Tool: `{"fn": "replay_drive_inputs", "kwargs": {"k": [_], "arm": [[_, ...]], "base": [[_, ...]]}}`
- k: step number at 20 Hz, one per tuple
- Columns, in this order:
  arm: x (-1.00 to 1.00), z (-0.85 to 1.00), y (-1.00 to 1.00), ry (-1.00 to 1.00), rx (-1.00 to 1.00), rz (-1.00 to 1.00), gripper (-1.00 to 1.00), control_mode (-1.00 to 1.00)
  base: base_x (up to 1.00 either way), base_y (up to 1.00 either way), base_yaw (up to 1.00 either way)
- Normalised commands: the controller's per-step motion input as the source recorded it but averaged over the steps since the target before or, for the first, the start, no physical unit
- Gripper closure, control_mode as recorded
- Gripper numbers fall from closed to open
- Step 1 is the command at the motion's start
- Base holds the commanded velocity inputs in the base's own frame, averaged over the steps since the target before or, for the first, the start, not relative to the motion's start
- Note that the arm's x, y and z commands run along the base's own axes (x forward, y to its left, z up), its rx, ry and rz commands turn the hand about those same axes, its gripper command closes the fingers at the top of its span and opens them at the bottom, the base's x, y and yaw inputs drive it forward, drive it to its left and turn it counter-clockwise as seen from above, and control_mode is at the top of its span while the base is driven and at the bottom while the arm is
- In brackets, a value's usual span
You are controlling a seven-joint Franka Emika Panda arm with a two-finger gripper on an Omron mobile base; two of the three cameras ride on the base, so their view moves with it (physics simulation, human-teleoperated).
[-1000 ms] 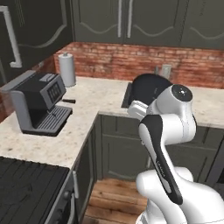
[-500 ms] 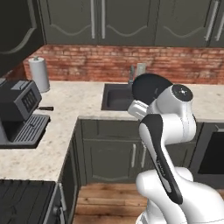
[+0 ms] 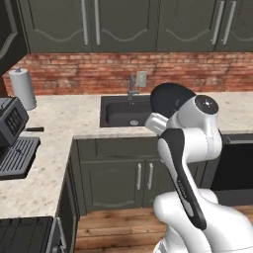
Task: Move the pot and pan from the stove into the sink.
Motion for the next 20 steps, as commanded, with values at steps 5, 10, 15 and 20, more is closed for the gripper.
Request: {"fn": "replay_drive_inputs", "kwargs": {"k": [5,10,15,20], "arm": [[0.00,0.00,0.00,0.00,0.00,0.00,1.00,1.00],[0.00,0.00,0.00,0.00,0.00,0.00,1.00,1.00],[0.00,0.00,0.00,0.00,0.00,0.00,1.00,1.00],[0.00,0.00,0.00,0.00,0.00,0.00,1.00,1.00]], "base": [[0.00,0.02,0.00],[0.01,0.40,-0.01],[0.01,0.49,-0.02],[0.00,0.00,0.00]]}}
